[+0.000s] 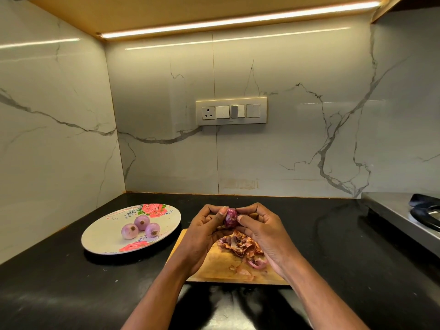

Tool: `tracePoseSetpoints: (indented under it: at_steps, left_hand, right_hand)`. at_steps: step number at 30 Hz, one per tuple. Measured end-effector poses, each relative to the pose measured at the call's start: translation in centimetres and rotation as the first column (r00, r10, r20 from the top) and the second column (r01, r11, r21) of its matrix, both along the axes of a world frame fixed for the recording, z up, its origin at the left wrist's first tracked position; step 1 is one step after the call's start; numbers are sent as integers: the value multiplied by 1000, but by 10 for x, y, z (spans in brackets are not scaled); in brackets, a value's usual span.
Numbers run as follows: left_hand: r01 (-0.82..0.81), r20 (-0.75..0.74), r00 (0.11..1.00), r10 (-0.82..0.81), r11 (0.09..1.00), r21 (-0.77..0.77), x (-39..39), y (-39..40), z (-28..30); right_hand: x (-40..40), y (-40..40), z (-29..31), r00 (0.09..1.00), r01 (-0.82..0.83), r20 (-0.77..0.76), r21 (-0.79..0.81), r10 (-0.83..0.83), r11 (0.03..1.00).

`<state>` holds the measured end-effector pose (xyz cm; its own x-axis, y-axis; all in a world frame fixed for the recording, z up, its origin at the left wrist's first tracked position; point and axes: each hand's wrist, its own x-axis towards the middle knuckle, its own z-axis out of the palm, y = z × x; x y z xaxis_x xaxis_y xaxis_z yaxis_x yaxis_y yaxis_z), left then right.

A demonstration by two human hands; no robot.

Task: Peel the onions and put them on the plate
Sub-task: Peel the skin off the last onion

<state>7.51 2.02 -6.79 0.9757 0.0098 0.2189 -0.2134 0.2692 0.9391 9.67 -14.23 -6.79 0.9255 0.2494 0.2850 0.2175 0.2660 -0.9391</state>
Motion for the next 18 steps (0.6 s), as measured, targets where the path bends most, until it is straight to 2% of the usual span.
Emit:
tracePoseSetpoints:
  at_steps: [13, 18]
  left_hand:
    - [-10, 7, 1000, 10, 1000, 2, 0, 1, 0]
    - [2, -5, 1000, -2, 1000, 1, 0, 0, 0]
  right_hand:
    - [1, -1, -1, 997, 27, 75, -55, -23, 998]
    - [3, -2, -1, 986, 101, 142, -125, -83, 987]
